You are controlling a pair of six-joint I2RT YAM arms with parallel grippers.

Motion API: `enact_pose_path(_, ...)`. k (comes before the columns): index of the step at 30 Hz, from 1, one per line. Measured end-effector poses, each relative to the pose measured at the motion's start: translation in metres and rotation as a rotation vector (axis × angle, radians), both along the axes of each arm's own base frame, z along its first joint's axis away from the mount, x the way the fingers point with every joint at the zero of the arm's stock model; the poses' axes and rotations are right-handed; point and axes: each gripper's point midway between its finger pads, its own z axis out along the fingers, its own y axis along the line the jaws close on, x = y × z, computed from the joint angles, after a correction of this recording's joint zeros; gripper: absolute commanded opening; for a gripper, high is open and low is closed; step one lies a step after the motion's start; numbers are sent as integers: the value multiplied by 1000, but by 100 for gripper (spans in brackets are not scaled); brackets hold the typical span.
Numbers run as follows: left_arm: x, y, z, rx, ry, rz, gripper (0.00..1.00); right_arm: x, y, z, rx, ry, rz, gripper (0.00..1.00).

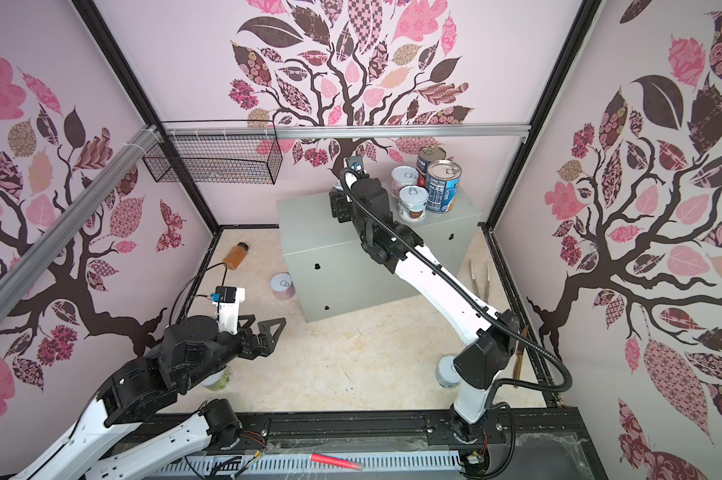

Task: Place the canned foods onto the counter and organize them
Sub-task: 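Carry the pale blue-green can up over the cabinet top with the right gripper, then lower the pale blue-green can onto the cabinet top and open the right gripper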

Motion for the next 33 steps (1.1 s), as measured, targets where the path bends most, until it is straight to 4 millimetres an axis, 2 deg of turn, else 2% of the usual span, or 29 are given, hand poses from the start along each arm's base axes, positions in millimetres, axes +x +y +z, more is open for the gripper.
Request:
enact_pose_path(5, -2, -3, -6, 5, 10, -21, 98, 15, 8, -8, 8, -31, 19, 31)
enact_pose_path(11, -4, 0, -8, 8, -3, -27, 98, 33, 8, -28, 12, -37, 29, 33)
enact_pose_path(17, -4, 1, -7, 14, -12, -26, 98, 41, 10, -33, 23, -51, 52, 43)
enact_pose_path(22, -3, 3, -7, 28, -23, -25, 98, 42, 15, -33, 35, -60, 79, 62)
enact_pose_path(26, -2, 4, -6, 42, -31, -21, 98, 42, 19, -34, 43, -63, 97, 66)
enact_pose_path(33, 1, 8, 4, 63, -50, -7, 98, 40, 22, -34, 57, -78, 119, 81)
